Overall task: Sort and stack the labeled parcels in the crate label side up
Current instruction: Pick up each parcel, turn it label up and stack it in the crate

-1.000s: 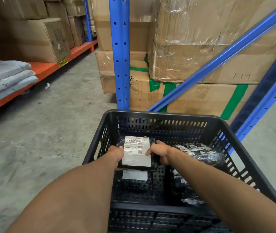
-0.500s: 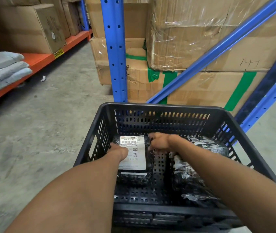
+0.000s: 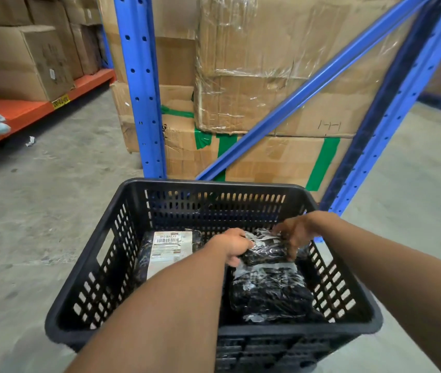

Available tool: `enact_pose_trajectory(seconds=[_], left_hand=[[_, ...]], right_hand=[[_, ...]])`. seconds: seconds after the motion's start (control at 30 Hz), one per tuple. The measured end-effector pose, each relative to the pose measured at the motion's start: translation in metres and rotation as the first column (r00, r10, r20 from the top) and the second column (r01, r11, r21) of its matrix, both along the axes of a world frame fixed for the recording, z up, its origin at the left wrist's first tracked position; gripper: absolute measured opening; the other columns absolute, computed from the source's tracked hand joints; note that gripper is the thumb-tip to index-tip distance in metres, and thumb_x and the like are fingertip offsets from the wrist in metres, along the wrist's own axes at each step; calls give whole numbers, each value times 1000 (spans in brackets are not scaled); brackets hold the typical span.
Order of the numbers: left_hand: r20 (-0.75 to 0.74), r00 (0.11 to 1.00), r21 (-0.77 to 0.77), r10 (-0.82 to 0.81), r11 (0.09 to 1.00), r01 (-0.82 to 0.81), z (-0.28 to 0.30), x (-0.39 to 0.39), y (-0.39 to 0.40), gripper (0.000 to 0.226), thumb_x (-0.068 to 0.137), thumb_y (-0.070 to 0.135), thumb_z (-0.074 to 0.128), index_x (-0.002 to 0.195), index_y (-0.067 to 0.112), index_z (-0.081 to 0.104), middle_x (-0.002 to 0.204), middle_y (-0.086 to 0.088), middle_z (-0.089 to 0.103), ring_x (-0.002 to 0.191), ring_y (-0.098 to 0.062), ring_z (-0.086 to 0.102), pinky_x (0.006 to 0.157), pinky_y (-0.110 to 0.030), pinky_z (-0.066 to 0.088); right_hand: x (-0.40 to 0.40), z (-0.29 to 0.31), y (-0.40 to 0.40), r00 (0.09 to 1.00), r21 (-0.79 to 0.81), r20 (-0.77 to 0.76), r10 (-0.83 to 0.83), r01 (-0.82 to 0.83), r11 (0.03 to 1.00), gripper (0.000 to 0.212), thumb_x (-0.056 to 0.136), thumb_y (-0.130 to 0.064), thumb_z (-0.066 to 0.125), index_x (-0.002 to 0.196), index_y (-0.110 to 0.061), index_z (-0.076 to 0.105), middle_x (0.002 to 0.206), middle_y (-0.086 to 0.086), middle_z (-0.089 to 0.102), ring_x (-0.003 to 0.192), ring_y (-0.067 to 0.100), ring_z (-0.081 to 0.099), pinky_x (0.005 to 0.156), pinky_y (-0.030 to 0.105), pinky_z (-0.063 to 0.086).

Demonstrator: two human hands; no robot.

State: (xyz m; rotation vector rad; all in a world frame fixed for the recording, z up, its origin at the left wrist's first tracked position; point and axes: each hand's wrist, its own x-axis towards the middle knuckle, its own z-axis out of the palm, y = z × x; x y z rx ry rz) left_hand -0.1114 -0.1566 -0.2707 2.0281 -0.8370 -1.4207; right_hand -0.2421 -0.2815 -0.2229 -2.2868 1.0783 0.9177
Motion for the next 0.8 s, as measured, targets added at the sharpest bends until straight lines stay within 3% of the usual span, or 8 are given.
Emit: enact_pose_trajectory(seconds=[0.07, 0.13, 0.23, 0.37, 0.47, 0.57, 0.7, 0.8], left_hand=[[-38, 999, 39, 4, 999, -2, 1, -10, -6, 63, 98, 32, 52, 154, 27, 23, 160, -11, 28, 114, -25, 65, 96, -36, 57], [-75, 997, 36, 37, 999, -34, 0, -15, -13, 49, 99, 25, 49, 146, 19, 37, 157, -13, 33, 115, -28, 65, 93, -37, 58], [-150, 975, 77, 164, 985, -154, -3, -18, -17, 22, 100, 19, 44, 118, 11, 53, 145, -14, 42, 111, -26, 61, 73, -32, 62], [-255, 913, 116, 319, 947, -298, -2, -13, -23, 13, 96, 16, 53, 107, 10, 53, 111, -10, 51, 73, -16, 58, 66, -27, 57], [-178, 932, 108, 315, 948, -300, 9, -3, -19, 31, 91, 21, 58, 121, 16, 56, 93, -7, 54, 67, -12, 60, 62, -24, 57], [-131, 938, 24, 321, 947, -321, 22, 6, -14, 37, 91, 25, 54, 127, 23, 60, 90, -2, 55, 77, -13, 58, 78, -31, 52], [-88, 943, -114, 322, 937, -331, 43, 15, -4, 37, 93, 31, 50, 129, 35, 59, 92, 6, 56, 81, -13, 57, 86, -38, 43], [-145, 921, -258, 362, 885, -388, 60, 28, 3, 39, 90, 48, 53, 127, 35, 61, 92, 6, 57, 85, -15, 56, 84, -39, 44]], right_hand=[[-5, -7, 4, 996, -84, -1, 92, -91, 992, 86, 78, -8, 82, 152, -13, 37, 152, 12, 48, 123, 24, 58, 101, 35, 51], [-8, -13, 7, 986, -176, -16, 167, -167, 970, 90, 74, -14, 86, 150, -20, 36, 146, 9, 53, 104, 19, 63, 87, 30, 54], [-12, -22, 7, 977, -224, 18, 213, -203, 953, 91, 72, -12, 86, 148, -21, 37, 141, 9, 57, 126, 27, 58, 105, 36, 47], [-11, -19, 4, 950, -301, 71, 304, -271, 915, 65, 75, -19, 82, 133, -19, 53, 128, 8, 66, 119, 29, 63, 101, 35, 50], [-13, -11, 1, 944, -291, 140, 298, -248, 924, 60, 79, -21, 76, 135, -20, 56, 126, 7, 68, 115, 28, 65, 97, 33, 50], [-16, 0, -3, 920, -187, 340, 197, -139, 973, 51, 85, -19, 71, 135, -15, 59, 117, 8, 70, 102, 21, 64, 92, 31, 51], [-17, 19, -3, 799, 140, 594, -94, 12, 990, 37, 88, -2, 64, 125, -4, 65, 86, 11, 68, 67, 17, 61, 61, 28, 52], [-17, 35, -6, 690, 260, 679, -251, 93, 961, 14, 93, -9, 61, 100, -5, 71, 63, -2, 56, 50, 8, 46, 49, 19, 36]])
